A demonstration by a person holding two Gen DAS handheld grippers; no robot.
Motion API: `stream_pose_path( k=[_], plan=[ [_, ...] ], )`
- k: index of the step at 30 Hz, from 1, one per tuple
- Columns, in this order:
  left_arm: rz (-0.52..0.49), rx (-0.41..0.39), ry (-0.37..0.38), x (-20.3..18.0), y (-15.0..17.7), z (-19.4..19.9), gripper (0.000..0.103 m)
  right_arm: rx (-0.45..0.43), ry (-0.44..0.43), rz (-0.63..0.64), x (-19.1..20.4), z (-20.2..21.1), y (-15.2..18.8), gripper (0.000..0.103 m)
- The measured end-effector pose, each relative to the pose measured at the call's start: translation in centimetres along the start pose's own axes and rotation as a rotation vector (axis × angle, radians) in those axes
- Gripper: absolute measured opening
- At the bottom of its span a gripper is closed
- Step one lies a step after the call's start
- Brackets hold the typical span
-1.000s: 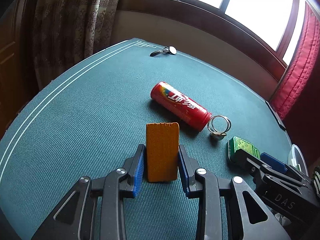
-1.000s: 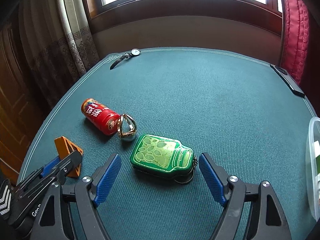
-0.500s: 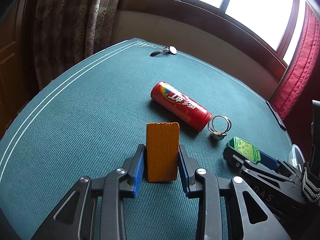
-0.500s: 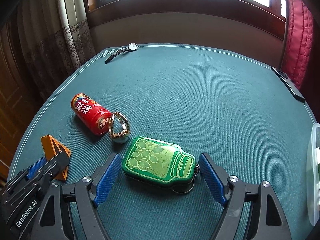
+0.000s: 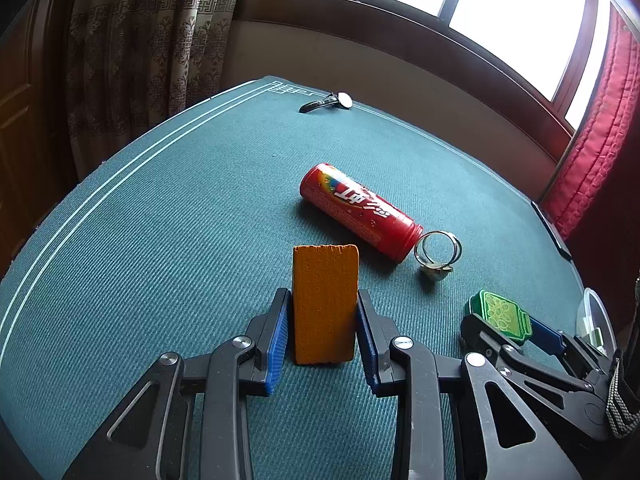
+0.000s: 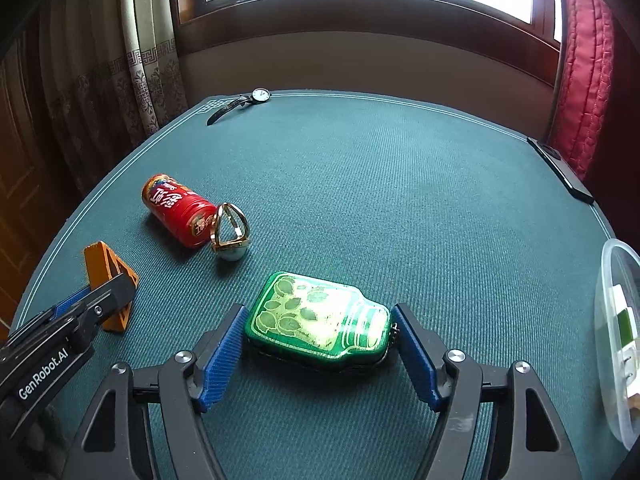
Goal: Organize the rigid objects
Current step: 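Close the right tool on the green keychain case while the left tool holds the orange block, then carry the green keychain case into the bowl and open the right tool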
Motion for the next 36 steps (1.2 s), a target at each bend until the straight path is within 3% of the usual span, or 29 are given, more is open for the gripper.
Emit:
stream_pose_path(
  k=[11, 21, 36],
  plan=[
    [-0.012, 0.001, 0.038, -0.8, 0.1, 0.0, 0.033, -0.023, 0.006, -0.059, -2.0, 2.9, 1.3, 0.076],
    [-0.055, 0.011, 0.156, -4.4, 0.9, 0.9, 0.033, -0.051, 0.046, -0.14, -5.4, 6.0, 2.5, 0.075],
    [-0.108, 0.014, 0.175, -6.0, 1.6, 1.4, 0.033, -0.135, 0.17, -0.263, -13.2, 10.1, 2.3, 0.075]
  ],
)
Point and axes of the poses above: each gripper's, at about its wrist camera, not at the fingertips, and z roughly against the way its jaws point, x to its left, y to its underside, the point moved 10 cm from there along -z, roughly the way its jaws point, and after that the axes turned 9 degrees about -x, right-handed, at the moved point
